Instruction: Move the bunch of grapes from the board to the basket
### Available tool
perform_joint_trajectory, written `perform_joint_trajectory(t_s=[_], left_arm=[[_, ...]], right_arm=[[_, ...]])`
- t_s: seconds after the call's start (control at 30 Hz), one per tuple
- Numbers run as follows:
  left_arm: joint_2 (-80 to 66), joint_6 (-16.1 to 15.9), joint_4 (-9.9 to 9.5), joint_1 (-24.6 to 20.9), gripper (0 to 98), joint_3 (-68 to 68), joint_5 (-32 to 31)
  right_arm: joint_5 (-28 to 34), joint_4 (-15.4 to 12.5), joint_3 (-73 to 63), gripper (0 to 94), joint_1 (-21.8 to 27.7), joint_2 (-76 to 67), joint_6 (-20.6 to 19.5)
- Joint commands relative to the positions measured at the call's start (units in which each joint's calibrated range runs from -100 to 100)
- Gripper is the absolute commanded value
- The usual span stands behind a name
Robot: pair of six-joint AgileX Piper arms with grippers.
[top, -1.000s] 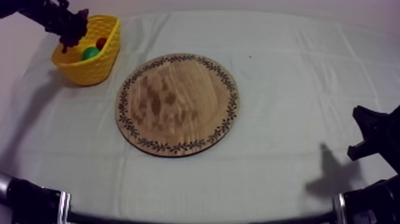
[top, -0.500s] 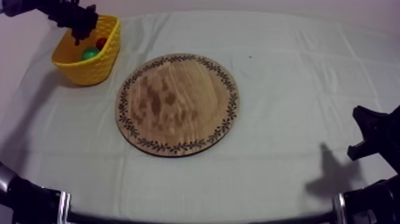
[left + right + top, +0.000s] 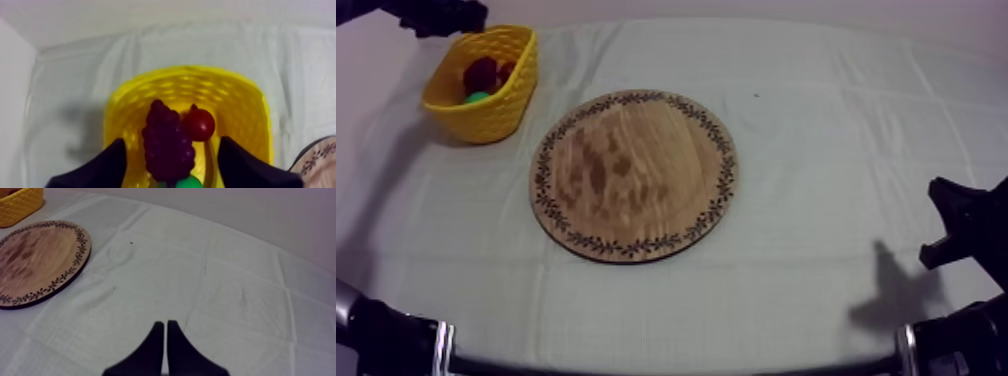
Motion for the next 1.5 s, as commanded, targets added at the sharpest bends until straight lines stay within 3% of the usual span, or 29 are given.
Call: perform_joint_trajectory(t_s=[0.0,0.2,0.43,0.67,0.83,0.97,1.1,1.47], left_arm=[[-4.09,0.01,1.24,-0.81,45.3,0.80,-0.74],[-15.34,-1.97,6.49,-4.45,23.3,4.37,-1.47],[-31.52,-2.86,8.05,-6.17,3.5,15.73,-3.14],[-52.89,-3.14,7.94,-4.22,0.3,43.44,-18.06],[-72.21,-2.87,7.87,-4.17,0.0,62.58,-22.02],[-88.59,-4.26,7.80,-3.64,0.0,76.69,-21.98],[-100.37,-3.55,5.72,-2.75,0.0,85.69,-19.72],[-114.53,-3.57,4.77,-3.17,0.0,92.86,-12.09]], right_arm=[[-0.03,0.01,-0.03,0.4,-0.02,-0.01,0.00],[-0.03,0.01,-0.03,0.4,-0.02,-0.01,0.00],[-0.03,0.01,-0.03,0.4,-0.02,-0.01,0.00],[-0.03,0.01,-0.03,0.4,-0.02,-0.01,0.00],[-0.03,0.01,-0.03,0.4,-0.02,-0.01,-0.01],[-0.03,0.01,-0.03,0.4,-0.02,-0.01,-0.02],[-0.03,0.01,-0.03,0.4,-0.02,-0.01,-0.03],[-0.03,0.01,-0.03,0.4,-0.02,-0.01,0.00]])
